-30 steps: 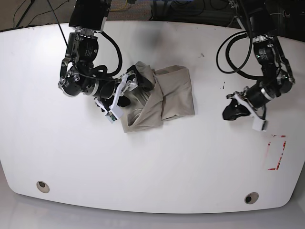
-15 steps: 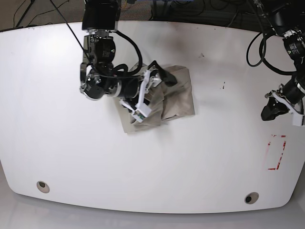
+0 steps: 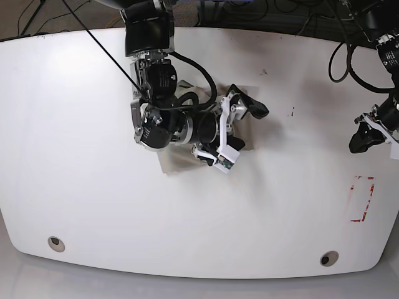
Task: Layout the t-shirt on the table in an organized manner, then fold the t-shirt properly
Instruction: 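Tuck the loose fabric under the bundle with the right gripper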
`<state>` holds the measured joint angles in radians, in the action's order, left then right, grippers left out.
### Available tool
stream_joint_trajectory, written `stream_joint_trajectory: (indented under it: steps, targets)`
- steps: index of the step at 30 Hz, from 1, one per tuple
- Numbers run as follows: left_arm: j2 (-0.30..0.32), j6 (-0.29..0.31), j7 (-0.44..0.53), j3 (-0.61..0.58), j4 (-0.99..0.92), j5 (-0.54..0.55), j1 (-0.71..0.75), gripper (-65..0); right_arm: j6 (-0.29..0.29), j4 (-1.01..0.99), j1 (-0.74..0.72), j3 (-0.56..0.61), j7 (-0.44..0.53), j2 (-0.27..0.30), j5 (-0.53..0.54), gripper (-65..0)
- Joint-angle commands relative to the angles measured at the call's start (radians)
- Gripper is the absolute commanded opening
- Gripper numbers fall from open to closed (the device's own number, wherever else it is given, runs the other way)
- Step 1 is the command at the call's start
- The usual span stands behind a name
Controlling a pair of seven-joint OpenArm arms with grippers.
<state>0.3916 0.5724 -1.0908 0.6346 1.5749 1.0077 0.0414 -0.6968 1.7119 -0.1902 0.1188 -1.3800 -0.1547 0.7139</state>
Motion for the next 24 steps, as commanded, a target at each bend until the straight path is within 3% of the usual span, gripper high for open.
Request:
stream_joint_trajectory:
  steps: [1, 9, 20, 24]
  targets:
    - [0.020, 0.004, 0.021, 0.003, 0.020, 0.023, 0.002, -63.6, -0.001, 0.014, -0.039, -0.003, 0.018, -0.002, 0.019, -3.8]
    - [0.020, 0.004, 0.021, 0.000, 0.019, 0.017, 0.002, -63.6, -0.001, 0.026, -0.065, 0.017, 0.014, -0.002, 0.019, -3.8]
    - [0.019, 0.004, 0.021, -0.035, 0.015, 0.015, -0.004, -63.6, -0.001, 0.063, -0.030, -0.192, 0.015, 0.155, 0.017, -3.8]
    - [0.019, 0.004, 0.021, -0.055, 0.015, 0.015, -0.004, -63.6, -0.001, 0.052, 0.005, -0.265, 0.017, 0.169, 0.017, -3.8]
